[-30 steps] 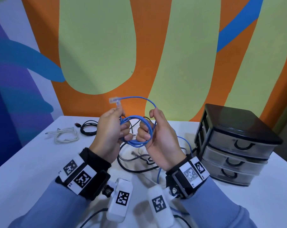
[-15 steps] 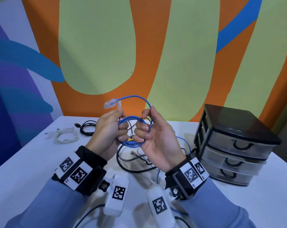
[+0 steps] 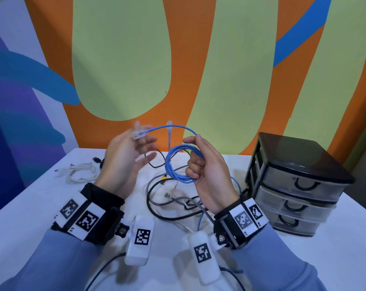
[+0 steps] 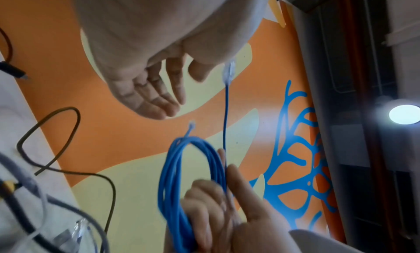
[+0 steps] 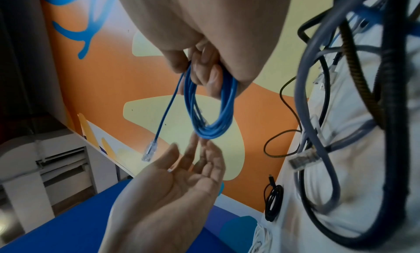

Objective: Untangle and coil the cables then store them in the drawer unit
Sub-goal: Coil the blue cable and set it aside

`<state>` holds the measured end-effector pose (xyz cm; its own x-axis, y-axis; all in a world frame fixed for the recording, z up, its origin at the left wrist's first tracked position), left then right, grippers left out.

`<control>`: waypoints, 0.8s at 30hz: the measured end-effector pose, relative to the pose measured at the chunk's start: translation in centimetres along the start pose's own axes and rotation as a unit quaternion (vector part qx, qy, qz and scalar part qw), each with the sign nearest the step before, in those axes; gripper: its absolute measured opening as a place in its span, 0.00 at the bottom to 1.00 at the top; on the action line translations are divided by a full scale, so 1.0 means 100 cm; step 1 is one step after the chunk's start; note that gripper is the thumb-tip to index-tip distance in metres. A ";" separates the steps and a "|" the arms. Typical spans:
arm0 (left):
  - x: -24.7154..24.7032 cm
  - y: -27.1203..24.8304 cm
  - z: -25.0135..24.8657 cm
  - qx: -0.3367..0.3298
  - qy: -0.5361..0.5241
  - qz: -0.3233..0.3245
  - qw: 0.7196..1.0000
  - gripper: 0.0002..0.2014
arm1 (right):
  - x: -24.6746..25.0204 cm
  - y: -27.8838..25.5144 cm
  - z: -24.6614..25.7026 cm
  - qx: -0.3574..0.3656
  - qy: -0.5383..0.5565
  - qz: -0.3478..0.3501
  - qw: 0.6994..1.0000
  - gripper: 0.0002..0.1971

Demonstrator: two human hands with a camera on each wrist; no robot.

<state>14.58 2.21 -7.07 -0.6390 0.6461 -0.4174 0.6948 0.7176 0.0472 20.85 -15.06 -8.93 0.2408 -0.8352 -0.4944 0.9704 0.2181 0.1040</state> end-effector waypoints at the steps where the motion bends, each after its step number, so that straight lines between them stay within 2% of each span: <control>1: 0.003 0.002 -0.006 0.001 -0.025 0.007 1.000 0.25 | 0.001 0.001 0.000 0.005 -0.012 -0.002 1.000 0.14; 3: 0.004 0.002 -0.018 -0.002 -0.035 0.043 0.998 0.30 | 0.003 0.003 0.001 0.018 -0.040 -0.005 0.999 0.15; 5: 0.002 -0.003 -0.026 -0.047 0.031 0.085 0.995 0.26 | 0.004 0.004 0.000 0.025 -0.057 -0.007 0.998 0.15; 8: -0.004 -0.014 -0.030 -0.175 0.202 0.127 0.955 0.10 | 0.005 0.003 0.001 0.026 -0.061 -0.006 0.998 0.15; 11: -0.006 -0.017 -0.023 -0.217 0.289 0.157 0.919 0.08 | 0.005 0.004 0.002 0.029 -0.061 -0.008 0.998 0.14; 13: -0.004 -0.012 -0.022 -0.263 0.339 0.137 0.893 0.06 | 0.004 0.003 0.002 0.022 -0.056 -0.009 0.998 0.15; 16: 0.002 -0.006 -0.028 -0.354 0.399 0.055 0.844 0.05 | 0.003 0.002 0.000 -0.009 -0.033 -0.009 0.999 0.19; 17: 0.003 -0.006 -0.030 -0.369 0.404 0.036 0.837 0.04 | 0.002 0.001 0.000 -0.023 -0.019 -0.006 1.000 0.20; 19: 0.004 -0.006 -0.026 -0.354 0.386 0.020 0.852 0.02 | -0.002 0.000 -0.002 -0.038 0.014 0.009 0.999 0.18; 21: 0.001 -0.008 -0.015 -0.300 0.356 0.032 0.885 0.02 | -0.006 -0.002 -0.003 -0.043 0.043 0.022 0.998 0.19; 24: -0.010 -0.016 0.003 -0.144 0.229 0.088 0.959 0.05 | -0.005 -0.001 -0.001 -0.034 0.057 0.018 0.998 0.24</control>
<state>14.21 0.36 -6.96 -0.6444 0.7624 0.0598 0.7273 0.5868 0.3560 20.62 -14.64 -8.76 0.2683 -0.7646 -0.5861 0.9565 0.2839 0.0675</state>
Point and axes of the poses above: each hand's wrist, its own y-axis towards the middle knuckle, its own x-axis out of the back of the hand, z = x × y, the point moved 6 cm from there along y, towards the middle knuckle, and after that the axes turned 14 degrees about -z, right-handed, at the moved point
